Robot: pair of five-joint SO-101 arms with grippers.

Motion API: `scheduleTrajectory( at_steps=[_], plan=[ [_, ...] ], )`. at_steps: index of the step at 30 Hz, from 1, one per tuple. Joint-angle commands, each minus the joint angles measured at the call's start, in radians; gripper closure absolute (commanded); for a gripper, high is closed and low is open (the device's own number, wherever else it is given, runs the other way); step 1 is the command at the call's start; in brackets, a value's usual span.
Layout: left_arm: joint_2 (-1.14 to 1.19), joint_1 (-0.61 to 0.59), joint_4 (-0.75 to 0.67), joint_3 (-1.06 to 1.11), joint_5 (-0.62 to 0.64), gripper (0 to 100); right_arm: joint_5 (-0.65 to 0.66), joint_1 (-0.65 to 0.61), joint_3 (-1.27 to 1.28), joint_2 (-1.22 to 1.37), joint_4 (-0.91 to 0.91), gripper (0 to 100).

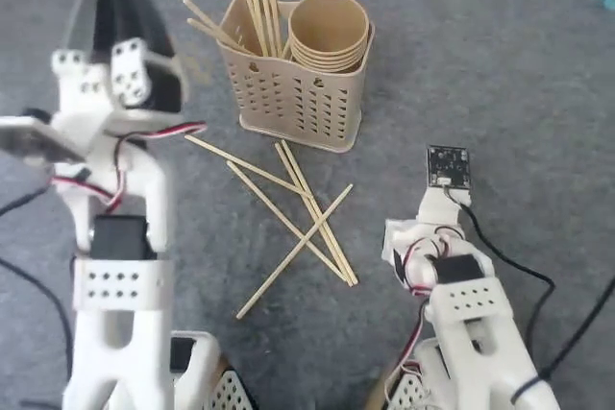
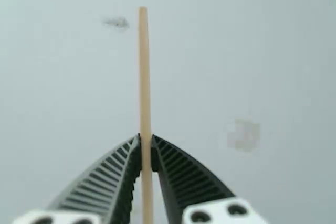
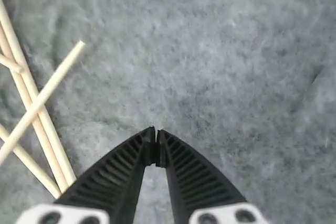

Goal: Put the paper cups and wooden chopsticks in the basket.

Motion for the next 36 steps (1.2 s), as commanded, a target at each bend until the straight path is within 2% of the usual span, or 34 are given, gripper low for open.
scheduleTrajectory(
  at_steps=[1,6,10,13,18,22,25,27,33,36],
  plan=[
    [0.175,0.103,0.006,-0.242,0.006,99,-0.011,0.004,0.002,-0.065,-0.021,99.1],
    [0.476,0.123,0.009,-0.522,0.006,99,0.000,0.004,0.031,-0.111,-0.030,99.1],
    [0.680,0.114,0.006,-0.654,0.006,99,0.034,0.004,0.032,-0.116,-0.030,99.1],
    [0.799,0.097,0.002,-0.690,0.005,99,0.037,0.005,0.032,-0.116,-0.030,99.1],
    [0.921,0.055,-0.098,-0.690,0.008,99,0.038,0.008,0.029,-0.116,-0.031,99.1],
    [0.961,0.037,-0.097,-0.688,0.014,89,0.038,0.008,0.032,-0.110,-0.068,99.1],
    [0.922,0.037,-0.009,-0.661,0.014,79,0.038,0.010,0.034,-0.108,-0.090,99.1],
    [0.864,0.040,0.066,-0.638,0.009,76,0.038,0.010,0.034,-0.108,-0.091,99.1],
    [0.601,0.038,0.290,-0.558,0.012,76,0.038,0.010,0.034,-0.108,-0.091,99.1],
    [0.450,0.035,0.482,-0.527,0.012,76,0.038,0.010,0.034,-0.108,-0.087,99.1]
  ],
)
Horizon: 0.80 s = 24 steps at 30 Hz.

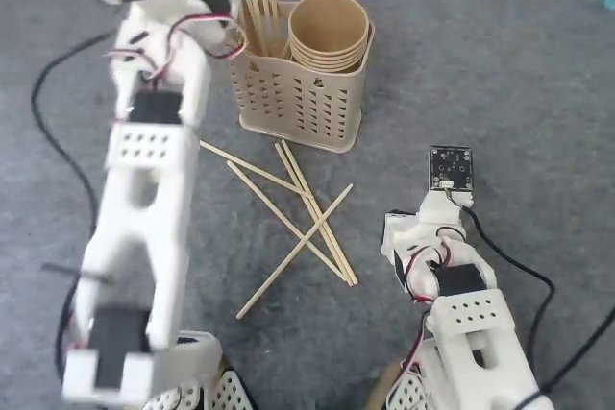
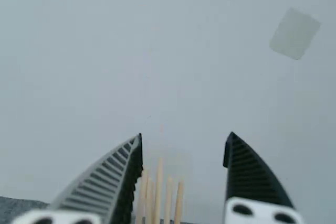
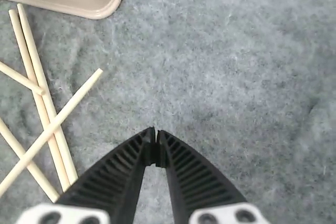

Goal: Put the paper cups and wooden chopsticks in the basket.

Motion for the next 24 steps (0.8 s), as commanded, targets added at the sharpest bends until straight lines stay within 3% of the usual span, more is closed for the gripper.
scheduleTrajectory(
  at_steps=[1,10,13,17,24],
  plan=[
    [-0.284,-0.017,0.293,0.021,0.011,76,0.015,0.013,-0.005,-0.021,-0.013,99.1],
    [-0.480,-0.110,0.964,0.027,0.012,76,0.015,0.008,0.018,-0.024,-0.019,99.1],
    [-0.479,-0.118,1.094,0.104,-0.003,82,0.012,0.008,0.020,-0.025,-0.013,99.1],
    [-0.479,-0.124,1.043,0.278,-0.025,99,0.011,0.010,0.020,-0.025,-0.013,99.1],
    [-0.477,-0.123,0.770,0.584,0.038,97,0.009,0.010,0.021,-0.022,-0.012,99.1]
  ],
)
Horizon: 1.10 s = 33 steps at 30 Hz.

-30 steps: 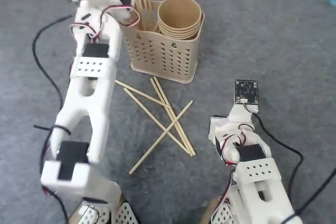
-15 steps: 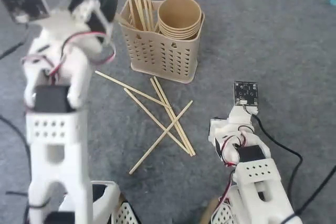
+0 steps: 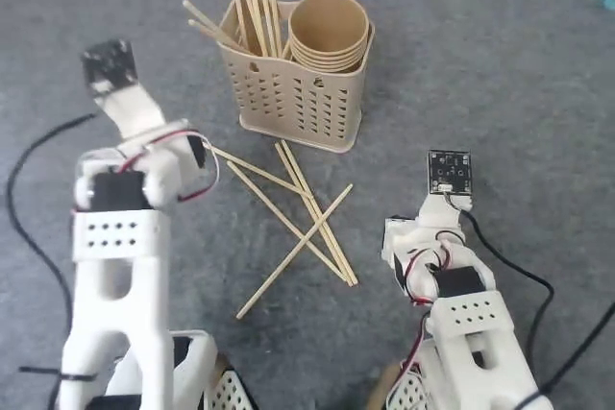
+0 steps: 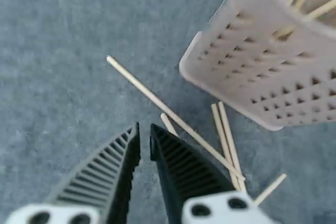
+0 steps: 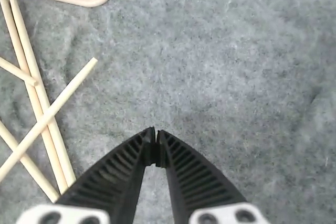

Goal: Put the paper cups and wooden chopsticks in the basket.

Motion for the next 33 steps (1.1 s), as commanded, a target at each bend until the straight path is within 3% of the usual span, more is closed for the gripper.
scheduleTrajectory(
  at_steps=[1,6,13,20,30,33],
  plan=[
    [-0.021,-0.006,-0.183,0.136,0.080,97,0.009,0.012,-0.005,-0.022,-0.012,99.1],
    [0.180,-0.002,-0.212,0.090,0.173,97,0.009,0.008,-0.005,-0.031,0.022,99.1],
    [0.644,-0.005,-0.149,-0.246,0.250,97,0.014,0.012,-0.006,-0.031,0.028,99.1],
    [0.953,-0.008,-0.043,-0.570,0.270,97,0.015,0.012,-0.006,-0.031,0.022,99.1],
    [1.120,-0.075,-0.032,-0.753,0.270,96,0.017,0.007,-0.008,-0.031,0.022,99.1],
    [1.102,-0.077,-0.031,-0.754,0.270,90,0.017,0.007,-0.008,-0.030,0.022,99.1]
  ],
)
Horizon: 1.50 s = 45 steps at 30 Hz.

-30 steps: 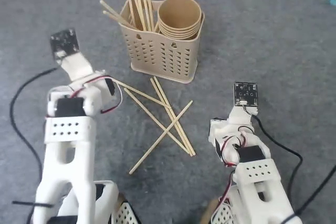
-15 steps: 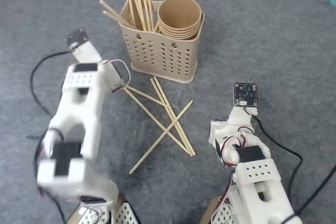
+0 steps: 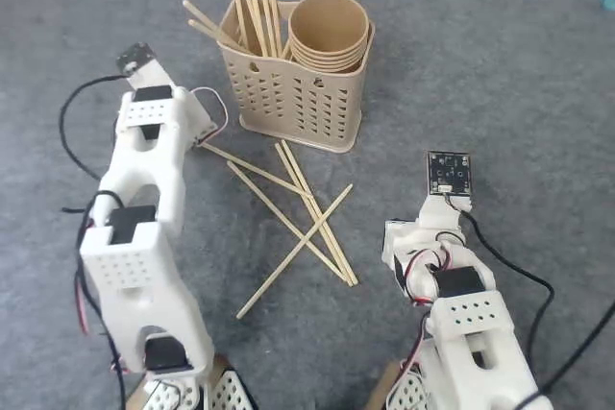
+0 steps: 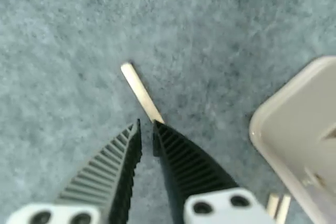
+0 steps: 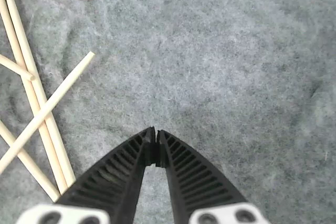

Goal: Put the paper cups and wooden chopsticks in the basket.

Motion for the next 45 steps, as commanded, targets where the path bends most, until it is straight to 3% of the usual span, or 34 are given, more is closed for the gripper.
scheduleTrajectory(
  at_steps=[1,6,12,15,18,20,31,38,42,45],
  plan=[
    [-0.048,-0.009,0.021,-0.044,0.009,86,0.017,0.007,-0.008,-0.030,0.002,99.1],
    [-0.083,0.005,0.087,-0.044,0.068,70,0.051,0.007,-0.008,-0.028,0.002,99.1],
    [0.011,0.000,0.084,-0.059,0.192,70,0.051,0.007,-0.006,-0.030,0.002,99.1],
    [0.066,-0.002,0.086,-0.097,0.218,74,0.051,0.008,-0.006,-0.030,0.002,99.1],
    [0.110,-0.002,0.092,-0.134,0.216,88,0.051,0.012,-0.006,-0.031,0.002,99.1],
    [0.123,-0.002,0.089,-0.143,0.198,100,0.051,0.012,-0.006,-0.031,0.002,99.1],
    [-0.057,0.023,0.206,-0.142,0.157,99,0.051,0.012,-0.006,-0.031,0.001,99.1],
    [-0.296,0.041,0.290,-0.140,-0.002,99,0.051,0.012,-0.006,-0.031,0.002,99.1],
    [-0.407,0.018,0.264,-0.053,-0.118,99,0.051,0.005,-0.006,-0.031,0.008,99.1],
    [-0.493,0.012,0.138,0.119,-0.141,99,0.049,0.005,-0.005,-0.031,0.008,99.1]
  ],
)
